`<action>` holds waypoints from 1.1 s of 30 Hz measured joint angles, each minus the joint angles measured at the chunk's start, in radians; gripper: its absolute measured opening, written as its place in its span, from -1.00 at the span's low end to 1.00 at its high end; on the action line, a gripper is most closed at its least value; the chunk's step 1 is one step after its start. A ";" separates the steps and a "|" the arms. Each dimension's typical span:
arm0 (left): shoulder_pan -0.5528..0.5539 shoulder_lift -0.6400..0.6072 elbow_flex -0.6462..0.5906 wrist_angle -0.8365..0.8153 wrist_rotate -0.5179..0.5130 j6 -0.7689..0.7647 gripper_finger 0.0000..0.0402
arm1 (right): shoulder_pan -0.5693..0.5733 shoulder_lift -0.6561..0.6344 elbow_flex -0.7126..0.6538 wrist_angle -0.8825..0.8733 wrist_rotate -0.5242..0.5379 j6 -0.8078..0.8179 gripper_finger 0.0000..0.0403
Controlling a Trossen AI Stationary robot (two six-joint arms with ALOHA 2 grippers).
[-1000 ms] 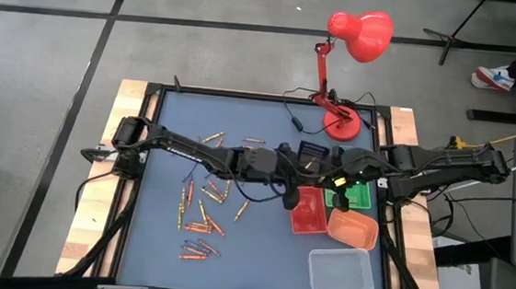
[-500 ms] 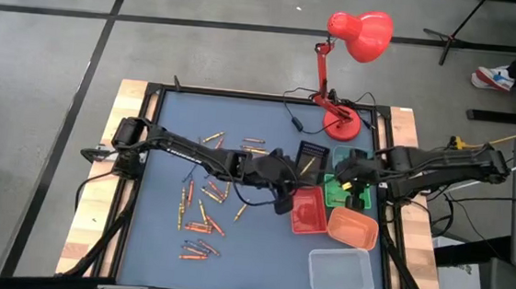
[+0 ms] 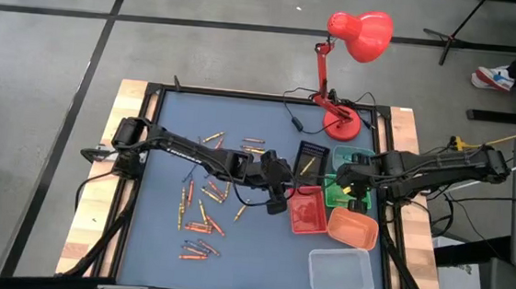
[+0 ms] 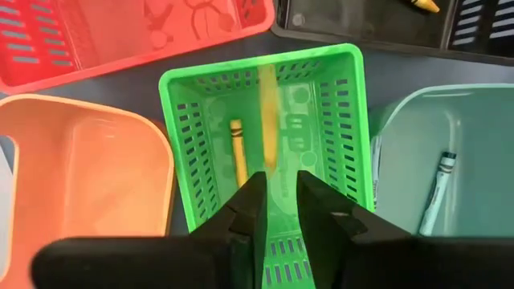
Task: Sort crayons
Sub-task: Put the blue crayon into the orange bin
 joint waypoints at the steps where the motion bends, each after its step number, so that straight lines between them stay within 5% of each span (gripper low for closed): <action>1: 0.000 0.000 0.000 -0.008 0.000 0.000 -0.66 | 0.000 0.000 0.000 0.001 0.000 0.000 -0.63; 13: 0.003 0.000 0.000 -0.091 -0.001 -0.036 -0.66 | 0.000 0.000 0.000 0.005 0.000 0.000 -0.53; 27: 0.061 0.000 0.000 -0.535 -0.026 -0.442 -0.66 | 0.000 0.000 0.000 0.010 0.000 0.000 -0.53; 33: 0.076 0.005 -0.033 -0.585 -0.078 -0.595 -0.66 | 0.000 0.000 0.000 0.010 0.000 0.000 -0.53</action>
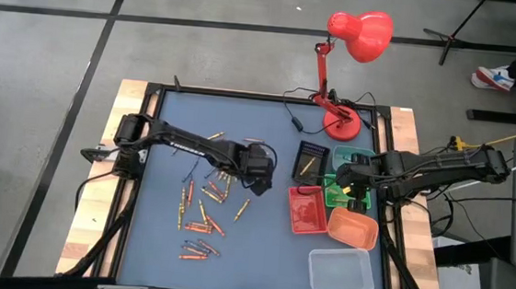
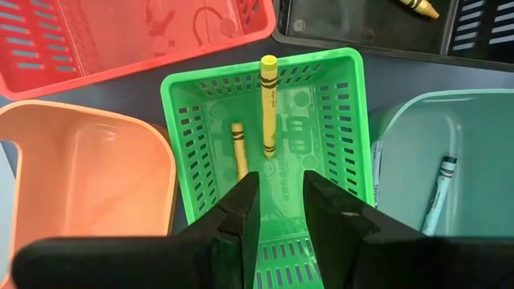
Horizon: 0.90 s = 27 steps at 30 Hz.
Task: Sort crayons
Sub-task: Put the blue crayon into the orange bin
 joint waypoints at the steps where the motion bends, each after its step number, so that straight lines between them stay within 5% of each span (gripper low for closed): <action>1: 0.002 0.000 -0.016 0.010 0.000 -0.013 -0.66 | 0.000 0.000 0.000 0.000 0.000 0.000 -0.53; 27: 0.013 -0.004 -0.302 0.299 -0.001 -0.224 -0.66 | 0.000 0.000 0.000 0.001 0.000 0.000 -0.53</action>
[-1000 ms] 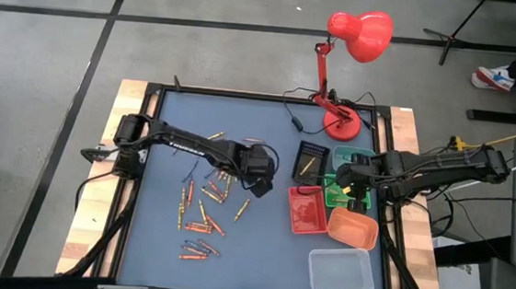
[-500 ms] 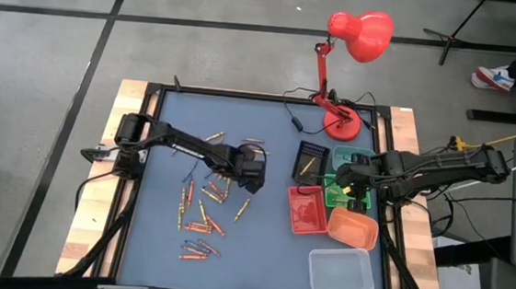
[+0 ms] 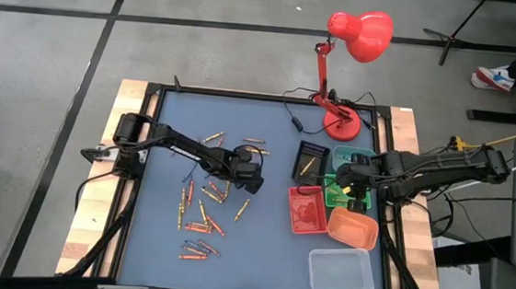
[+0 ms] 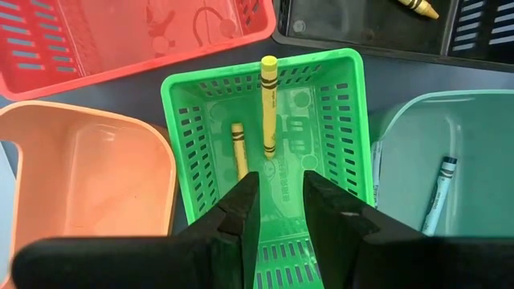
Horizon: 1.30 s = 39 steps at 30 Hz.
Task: Sort crayons
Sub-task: Put the blue crayon into the orange bin
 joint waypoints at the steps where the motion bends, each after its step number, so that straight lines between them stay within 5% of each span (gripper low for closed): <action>1: 0.000 0.000 -0.003 0.003 0.000 0.000 -0.66 | 0.000 0.000 0.000 0.000 0.000 0.000 -0.53; 11: 0.000 0.000 -0.012 0.049 -0.004 0.008 -0.85 | 0.000 0.000 0.000 0.023 0.000 0.000 -0.53; 22: -0.010 0.002 -0.014 0.142 -0.027 0.055 -0.98 | 0.000 0.000 0.000 0.238 -0.001 0.000 -0.53; 39: -0.065 -0.008 -0.013 0.843 0.025 0.399 -0.98 | 0.000 0.000 0.001 0.469 -0.001 0.103 -0.53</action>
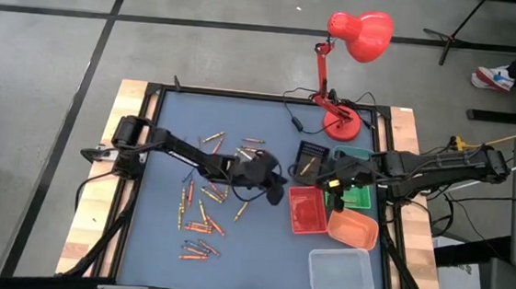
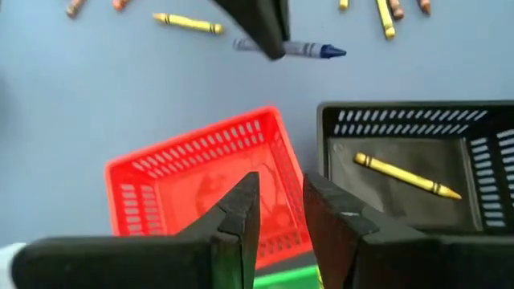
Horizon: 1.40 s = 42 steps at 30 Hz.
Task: Sort crayons
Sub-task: Put the blue crayon into the orange bin
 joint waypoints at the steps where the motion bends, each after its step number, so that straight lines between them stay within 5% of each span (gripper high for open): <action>1: -0.006 0.000 0.000 0.048 -0.001 0.031 -0.98 | 0.000 0.000 0.000 0.011 0.000 0.007 -0.53; 13: -0.052 -0.002 0.000 0.357 -0.003 0.294 -0.98 | 0.000 0.000 0.000 0.224 -0.054 -0.023 -0.53; 42: -0.095 -0.003 0.001 0.346 0.000 0.422 -0.98 | 0.000 0.000 -0.001 0.351 -0.209 -0.156 -0.53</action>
